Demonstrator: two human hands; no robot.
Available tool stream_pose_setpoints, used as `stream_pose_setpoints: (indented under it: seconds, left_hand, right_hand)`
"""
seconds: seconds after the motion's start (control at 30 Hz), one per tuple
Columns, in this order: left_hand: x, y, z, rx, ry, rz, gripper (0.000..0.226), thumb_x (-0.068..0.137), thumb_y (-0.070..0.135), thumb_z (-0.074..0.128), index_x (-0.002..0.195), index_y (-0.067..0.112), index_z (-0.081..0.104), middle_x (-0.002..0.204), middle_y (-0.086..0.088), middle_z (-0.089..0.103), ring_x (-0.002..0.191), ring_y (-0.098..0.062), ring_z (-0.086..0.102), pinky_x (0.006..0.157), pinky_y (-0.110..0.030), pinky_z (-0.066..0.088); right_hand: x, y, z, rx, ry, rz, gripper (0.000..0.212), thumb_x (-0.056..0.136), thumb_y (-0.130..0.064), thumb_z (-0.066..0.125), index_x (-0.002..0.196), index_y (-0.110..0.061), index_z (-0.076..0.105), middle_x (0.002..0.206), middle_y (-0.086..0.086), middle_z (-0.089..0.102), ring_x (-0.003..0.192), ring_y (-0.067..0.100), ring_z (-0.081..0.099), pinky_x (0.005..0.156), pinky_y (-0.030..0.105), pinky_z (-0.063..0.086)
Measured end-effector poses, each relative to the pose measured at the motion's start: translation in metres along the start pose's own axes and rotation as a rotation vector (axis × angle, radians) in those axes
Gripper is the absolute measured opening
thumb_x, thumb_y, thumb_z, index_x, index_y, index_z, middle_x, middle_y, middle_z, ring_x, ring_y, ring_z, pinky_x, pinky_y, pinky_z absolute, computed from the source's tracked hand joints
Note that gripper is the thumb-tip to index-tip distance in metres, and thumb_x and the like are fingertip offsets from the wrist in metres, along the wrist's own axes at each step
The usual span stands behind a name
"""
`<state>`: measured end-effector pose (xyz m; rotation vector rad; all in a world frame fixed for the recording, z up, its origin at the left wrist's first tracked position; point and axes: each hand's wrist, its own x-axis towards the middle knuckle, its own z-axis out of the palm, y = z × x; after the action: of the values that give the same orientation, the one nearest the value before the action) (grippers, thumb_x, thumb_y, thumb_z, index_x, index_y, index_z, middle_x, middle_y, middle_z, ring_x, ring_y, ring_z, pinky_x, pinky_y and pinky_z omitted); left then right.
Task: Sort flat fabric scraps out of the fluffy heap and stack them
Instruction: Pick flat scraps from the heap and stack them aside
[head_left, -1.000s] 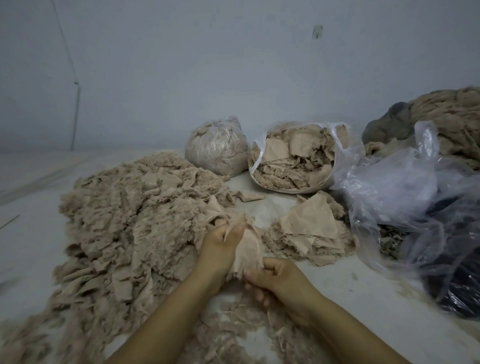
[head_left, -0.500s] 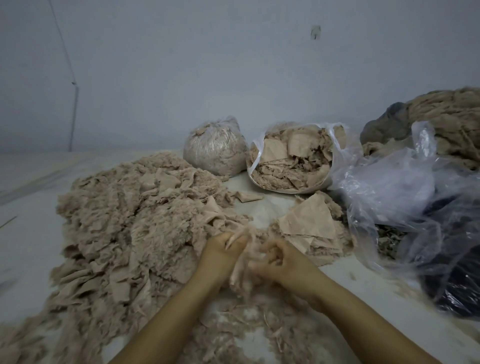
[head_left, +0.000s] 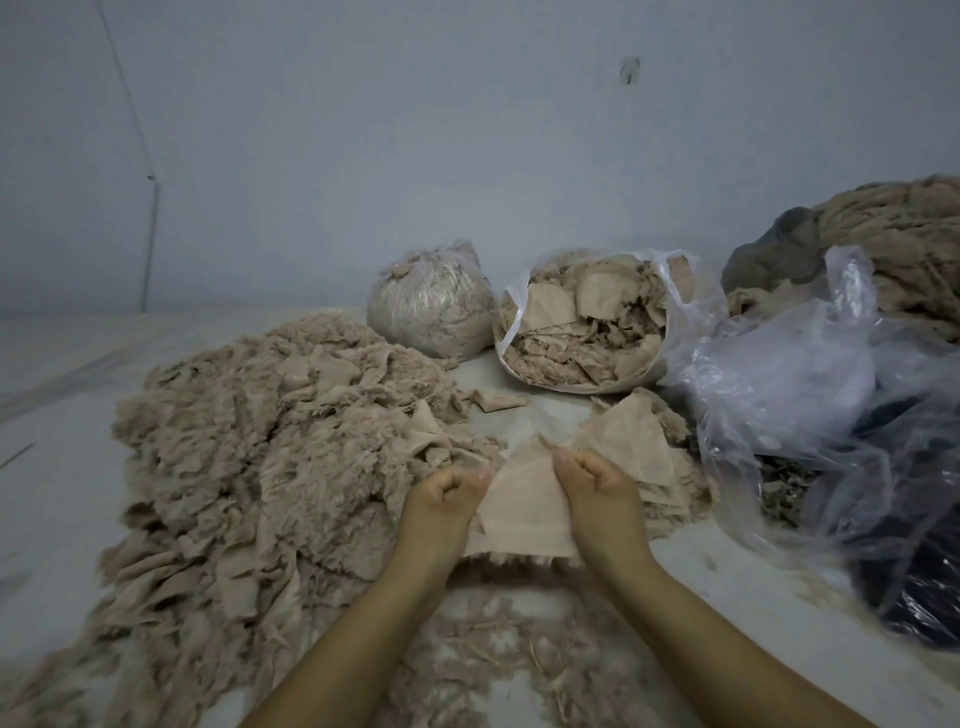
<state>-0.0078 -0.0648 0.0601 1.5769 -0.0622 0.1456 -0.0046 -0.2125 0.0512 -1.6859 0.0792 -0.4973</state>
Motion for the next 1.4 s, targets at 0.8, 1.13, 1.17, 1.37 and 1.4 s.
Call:
stream_pose_setpoints:
  seconds: [0.8,1.13,1.17,1.37,1.4]
  left_hand:
    - [0.041,-0.038,-0.05,1.04,-0.407,0.484,0.033,0.094,0.039,0.051,0.121,0.021,0.06,0.124,0.008,0.056,0.117,-0.008,0.045,0.098,-0.018,0.032]
    - [0.046,-0.029,-0.054,0.882,-0.068,0.732,0.019,0.088,0.02,0.06,0.102,0.013,0.07,0.115,0.002,0.062,0.108,-0.006,0.051,0.097,-0.015,0.038]
    - [0.048,-0.026,-0.054,0.932,-0.002,0.743,0.025,0.088,0.019,0.059,0.111,0.012,0.067,0.123,-0.001,0.058,0.116,-0.009,0.047,0.101,-0.015,0.033]
    - [0.056,-0.038,-0.065,1.188,-0.199,0.607,0.072,0.087,0.035,0.055,0.149,0.03,0.018,0.157,0.009,0.007,0.143,-0.01,0.003,0.113,-0.021,-0.005]
    - [0.056,-0.043,-0.066,1.242,-0.258,0.608,0.074,0.086,0.031,0.053,0.149,0.031,0.014,0.158,0.008,0.003,0.144,-0.011,-0.001,0.113,-0.023,-0.006]
  right_hand:
    - [0.118,0.08,-0.039,-1.154,-0.296,0.003,0.063,0.095,-0.06,0.031,0.151,-0.034,0.017,0.161,0.004,0.001,0.146,0.032,-0.004,0.117,0.055,0.007]
    - [0.061,0.049,0.057,-0.64,-0.48,-0.35,0.041,0.096,-0.032,0.053,0.135,-0.019,0.05,0.132,0.003,0.055,0.12,0.021,0.048,0.101,0.027,0.034]
    - [0.06,0.051,0.06,-0.697,-0.518,-0.321,0.035,0.096,-0.03,0.053,0.129,-0.018,0.055,0.126,0.004,0.058,0.116,0.023,0.051,0.097,0.027,0.038]
    - [0.053,0.034,0.052,-0.343,-0.257,-0.21,0.03,0.095,-0.017,0.056,0.066,-0.01,0.053,0.061,0.0,0.052,0.06,0.01,0.049,0.063,0.03,0.036]
    - [0.052,0.027,0.05,-0.3,-0.227,-0.215,0.035,0.095,-0.017,0.056,0.062,-0.014,0.047,0.058,-0.004,0.046,0.055,0.005,0.043,0.058,0.028,0.032]
